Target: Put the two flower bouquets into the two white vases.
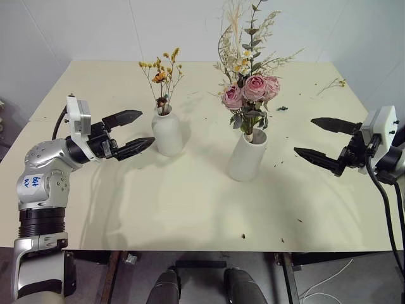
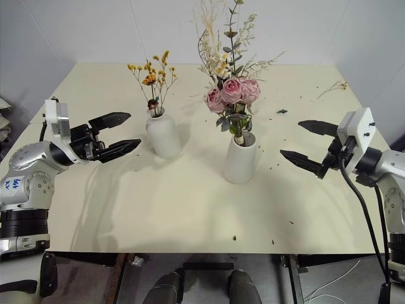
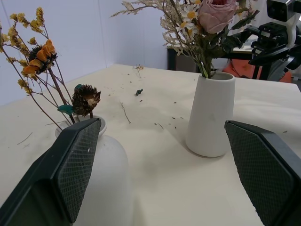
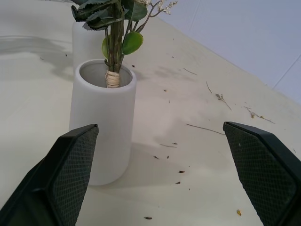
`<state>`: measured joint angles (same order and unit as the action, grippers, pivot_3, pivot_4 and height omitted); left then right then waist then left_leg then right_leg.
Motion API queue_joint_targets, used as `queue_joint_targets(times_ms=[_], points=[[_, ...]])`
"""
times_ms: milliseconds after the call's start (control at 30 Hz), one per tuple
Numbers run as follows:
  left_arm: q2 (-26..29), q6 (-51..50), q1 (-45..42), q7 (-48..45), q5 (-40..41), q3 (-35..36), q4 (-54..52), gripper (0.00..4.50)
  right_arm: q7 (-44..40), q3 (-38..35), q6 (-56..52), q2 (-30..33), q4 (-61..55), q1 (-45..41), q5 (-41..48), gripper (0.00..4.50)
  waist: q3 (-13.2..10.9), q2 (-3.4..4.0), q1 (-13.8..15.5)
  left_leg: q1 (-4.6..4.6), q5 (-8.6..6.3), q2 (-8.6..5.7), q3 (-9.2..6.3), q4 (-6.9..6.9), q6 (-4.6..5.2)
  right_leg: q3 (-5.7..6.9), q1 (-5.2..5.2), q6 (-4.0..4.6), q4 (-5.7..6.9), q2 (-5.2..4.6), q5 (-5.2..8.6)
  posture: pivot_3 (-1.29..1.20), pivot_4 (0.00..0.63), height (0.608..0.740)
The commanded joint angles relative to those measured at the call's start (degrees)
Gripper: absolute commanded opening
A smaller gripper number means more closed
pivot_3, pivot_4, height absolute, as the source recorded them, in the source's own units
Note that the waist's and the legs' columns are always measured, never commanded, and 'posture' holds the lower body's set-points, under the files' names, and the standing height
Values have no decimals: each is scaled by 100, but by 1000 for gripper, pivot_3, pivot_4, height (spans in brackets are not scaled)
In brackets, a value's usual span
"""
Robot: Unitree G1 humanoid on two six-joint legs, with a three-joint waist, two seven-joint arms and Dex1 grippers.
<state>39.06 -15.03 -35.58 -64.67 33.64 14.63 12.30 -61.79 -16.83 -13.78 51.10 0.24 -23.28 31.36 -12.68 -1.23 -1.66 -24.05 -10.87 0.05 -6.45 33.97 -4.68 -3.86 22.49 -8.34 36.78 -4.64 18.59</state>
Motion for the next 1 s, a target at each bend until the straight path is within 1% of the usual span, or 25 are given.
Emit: queue_joint_targets(times_ms=[33, 600, 1000], points=[[40, 44, -104, -20, 53, 100, -49, 4500, 34, -193, 96, 1, -112, -13, 25, 4482, 0, 0, 0, 0, 0, 0, 0, 0, 0, 0, 0, 0, 0, 0, 0, 0, 150, 740], [57, 31, 21, 28, 80, 160, -149, 4500, 27, -109, 96, -14, -32, -139, 0, 4482, 0, 0, 0, 0, 0, 0, 0, 0, 0, 0, 0, 0, 0, 0, 0, 0, 150, 740], [118, 18, 120, 95, 87, 242, -268, 4500, -32, 41, 198, -109, 205, -381, -90, 4482, 0, 0, -4, 0, 0, 0, 0, 0, 0, 0, 0, 0, 1, 0, 0, 0, 150, 740]])
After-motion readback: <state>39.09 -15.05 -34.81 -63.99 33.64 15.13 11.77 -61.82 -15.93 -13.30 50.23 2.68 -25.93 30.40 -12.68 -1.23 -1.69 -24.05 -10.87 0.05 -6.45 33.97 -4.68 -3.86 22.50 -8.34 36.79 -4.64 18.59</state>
